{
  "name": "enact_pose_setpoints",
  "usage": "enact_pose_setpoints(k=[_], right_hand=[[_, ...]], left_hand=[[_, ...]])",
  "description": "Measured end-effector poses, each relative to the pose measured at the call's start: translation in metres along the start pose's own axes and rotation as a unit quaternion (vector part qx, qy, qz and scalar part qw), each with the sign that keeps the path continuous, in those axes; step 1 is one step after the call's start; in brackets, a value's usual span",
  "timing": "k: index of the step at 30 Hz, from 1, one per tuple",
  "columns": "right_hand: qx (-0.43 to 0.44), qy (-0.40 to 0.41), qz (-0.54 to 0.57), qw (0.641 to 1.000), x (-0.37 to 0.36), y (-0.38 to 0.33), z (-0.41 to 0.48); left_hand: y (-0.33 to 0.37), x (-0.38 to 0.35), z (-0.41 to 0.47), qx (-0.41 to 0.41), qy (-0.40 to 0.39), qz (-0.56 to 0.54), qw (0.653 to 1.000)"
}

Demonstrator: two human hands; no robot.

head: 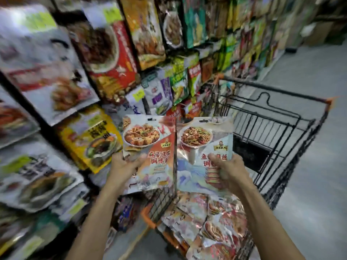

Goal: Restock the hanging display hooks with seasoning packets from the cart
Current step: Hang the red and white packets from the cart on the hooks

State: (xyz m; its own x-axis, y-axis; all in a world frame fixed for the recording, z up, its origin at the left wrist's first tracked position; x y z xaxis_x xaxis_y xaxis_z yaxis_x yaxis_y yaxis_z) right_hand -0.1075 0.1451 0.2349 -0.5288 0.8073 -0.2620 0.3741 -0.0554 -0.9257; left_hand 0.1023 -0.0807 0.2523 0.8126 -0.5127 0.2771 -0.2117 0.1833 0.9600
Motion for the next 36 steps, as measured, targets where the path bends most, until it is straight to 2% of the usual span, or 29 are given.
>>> enact_pose_setpoints(k=[7,12,19,22,25,32,36], right_hand=[[0.051,-0.205,-0.011,0.977,-0.133,-0.072,-0.082],[0.068,-0.326,-0.010,0.943,-0.233,-0.079,-0.145],[-0.025,-0.489,0.022,0.872,-0.365,-0.034,-0.245],[-0.051,-0.527,0.024,0.848,-0.414,-0.005,-0.284],[-0.079,-0.548,0.018,0.833,-0.459,0.028,-0.318],[-0.049,-0.509,-0.034,0.859,-0.544,0.073,-0.372],[-0.044,-0.485,-0.048,0.872,-0.575,0.084,-0.379]], left_hand=[[0.082,0.171,-0.107,-0.044,0.178,-0.002,0.983],[0.115,0.278,-0.199,-0.055,0.299,0.000,0.953],[0.108,0.414,-0.325,-0.037,0.428,0.061,0.901],[0.094,0.470,-0.371,-0.029,0.466,0.071,0.881],[0.081,0.523,-0.409,-0.029,0.472,0.079,0.877],[0.061,0.622,-0.459,-0.044,0.515,0.048,0.855],[0.052,0.647,-0.463,-0.053,0.505,0.048,0.860]])
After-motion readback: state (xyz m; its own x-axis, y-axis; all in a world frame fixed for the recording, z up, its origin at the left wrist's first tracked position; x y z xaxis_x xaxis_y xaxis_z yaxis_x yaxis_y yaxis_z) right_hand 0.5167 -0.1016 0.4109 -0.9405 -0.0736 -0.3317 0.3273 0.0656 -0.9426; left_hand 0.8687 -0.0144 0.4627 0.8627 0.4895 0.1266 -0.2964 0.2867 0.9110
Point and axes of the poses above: each hand's wrist, its own z-axis towards the middle knuckle, its own x-axis out of the back of the hand, y = z × x, the point moved 6 cm from there along z, towards the middle knuckle, and after that the axes turned 10 degrees about z, right-handed, at the moved point
